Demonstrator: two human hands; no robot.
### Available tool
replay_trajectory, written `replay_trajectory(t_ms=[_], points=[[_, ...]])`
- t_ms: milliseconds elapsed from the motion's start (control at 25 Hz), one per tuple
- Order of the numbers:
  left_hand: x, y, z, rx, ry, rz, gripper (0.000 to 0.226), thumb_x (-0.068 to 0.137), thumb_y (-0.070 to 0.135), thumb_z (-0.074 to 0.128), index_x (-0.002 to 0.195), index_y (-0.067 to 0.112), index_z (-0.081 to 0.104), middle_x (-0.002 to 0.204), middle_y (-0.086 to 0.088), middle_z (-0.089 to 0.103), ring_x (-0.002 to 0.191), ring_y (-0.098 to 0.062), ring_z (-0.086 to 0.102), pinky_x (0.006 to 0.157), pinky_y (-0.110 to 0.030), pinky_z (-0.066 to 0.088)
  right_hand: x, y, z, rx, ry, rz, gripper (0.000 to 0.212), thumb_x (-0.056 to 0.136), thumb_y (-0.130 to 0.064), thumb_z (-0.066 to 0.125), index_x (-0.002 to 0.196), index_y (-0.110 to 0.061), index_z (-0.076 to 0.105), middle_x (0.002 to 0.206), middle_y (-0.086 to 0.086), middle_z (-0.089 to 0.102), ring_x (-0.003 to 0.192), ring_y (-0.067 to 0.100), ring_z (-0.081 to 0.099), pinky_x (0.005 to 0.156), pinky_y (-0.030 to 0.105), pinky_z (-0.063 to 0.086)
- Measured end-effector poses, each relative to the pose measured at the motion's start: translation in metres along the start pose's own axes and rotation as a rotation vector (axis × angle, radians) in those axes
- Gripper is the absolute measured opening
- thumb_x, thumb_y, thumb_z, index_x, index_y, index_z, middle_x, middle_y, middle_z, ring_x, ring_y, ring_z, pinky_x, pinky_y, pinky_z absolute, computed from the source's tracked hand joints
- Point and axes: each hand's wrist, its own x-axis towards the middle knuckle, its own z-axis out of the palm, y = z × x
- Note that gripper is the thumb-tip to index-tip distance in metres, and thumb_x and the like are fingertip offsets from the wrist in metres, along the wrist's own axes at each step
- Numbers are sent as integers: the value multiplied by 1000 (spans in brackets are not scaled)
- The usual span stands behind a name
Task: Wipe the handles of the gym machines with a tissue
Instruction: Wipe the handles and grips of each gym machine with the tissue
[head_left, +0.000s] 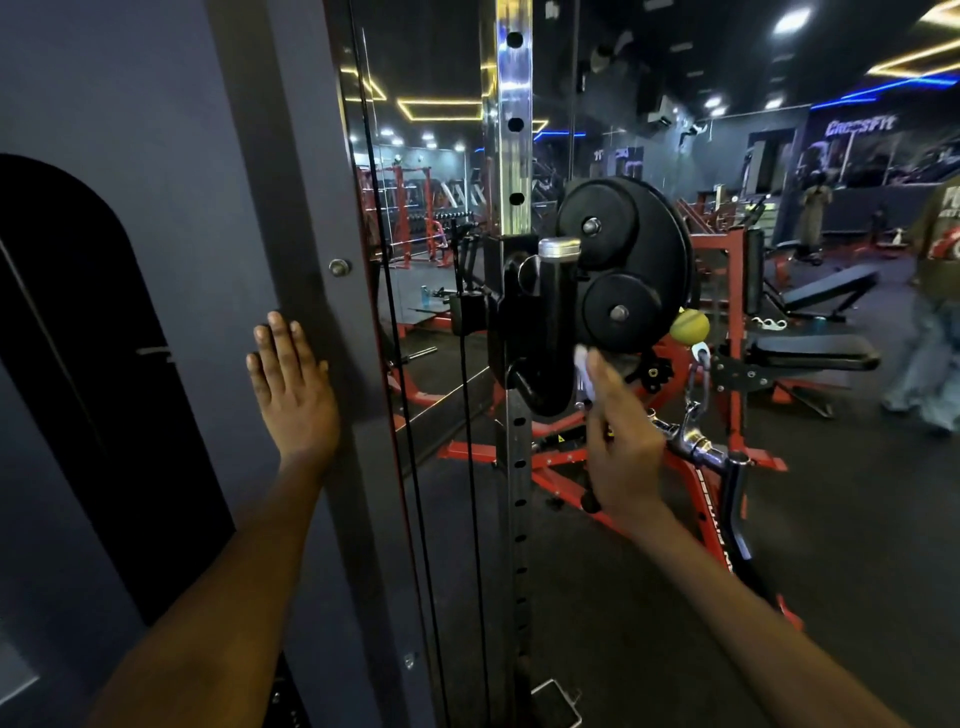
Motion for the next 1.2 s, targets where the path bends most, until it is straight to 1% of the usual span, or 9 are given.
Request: replay_trajectory(t_ms=[160,360,520,640,840,960,1040,1120,1200], points=[[5,5,-1,-16,-11,-21,55,106,20,29,153,0,8,161,-19,6,148,-36,5,117,-31,-19,98,17,0,-206,-210,-535,30,94,5,45,121,10,56,128,23,56,126,34,48,105,46,39],[0,1,-3,0,-29,0,57,106,18,31,153,1,5,161,-17,4,149,-35,3,117,-32,-19,53,49,-12,-427,-600,-1002,32,93,-1,42,120,6,58,125,20,59,123,33,51,113,44,28],[3,3,-4,-8,-7,10,54,105,20,29,152,-1,12,160,-20,10,147,-38,10,117,-32,-18,108,40,-14,-399,-426,-824,34,98,2,34,128,6,50,132,21,53,129,36,41,113,45,26],[5,3,-6,-4,-14,15,54,105,22,27,152,-1,11,160,-20,11,147,-39,10,118,-33,-17,75,48,-8,-456,-399,-864,36,99,3,31,132,5,44,136,19,50,132,33,39,113,43,25],[3,2,-8,18,-49,6,55,106,23,26,153,1,8,161,-18,6,148,-37,5,116,-33,-19,29,53,14,-616,-392,-876,30,97,0,38,116,3,62,119,16,62,124,32,48,114,42,24],[-1,-1,-9,42,-57,10,56,106,23,26,154,2,6,161,-17,3,149,-36,2,116,-33,-20,8,54,31,-808,-480,-985,31,93,-6,43,114,4,62,120,19,61,124,32,50,117,47,14],[-2,-2,-9,49,-67,12,56,106,23,27,154,3,5,162,-16,2,149,-35,2,116,-33,-20,-6,51,39,-943,-642,-977,41,86,-16,55,122,4,57,129,21,56,129,33,45,116,47,11],[-4,-2,-9,59,-77,21,57,106,22,28,154,3,4,162,-16,1,149,-34,1,116,-33,-20,-20,52,42,-942,-730,-850,55,69,-18,72,117,4,60,122,20,61,123,31,52,111,41,18],[-2,-2,-8,77,-80,23,57,106,23,28,154,4,2,162,-15,-1,149,-34,-1,116,-33,-20,-32,58,39,-838,-783,-723,49,60,-15,80,106,-2,69,112,16,66,114,28,59,108,39,30]])
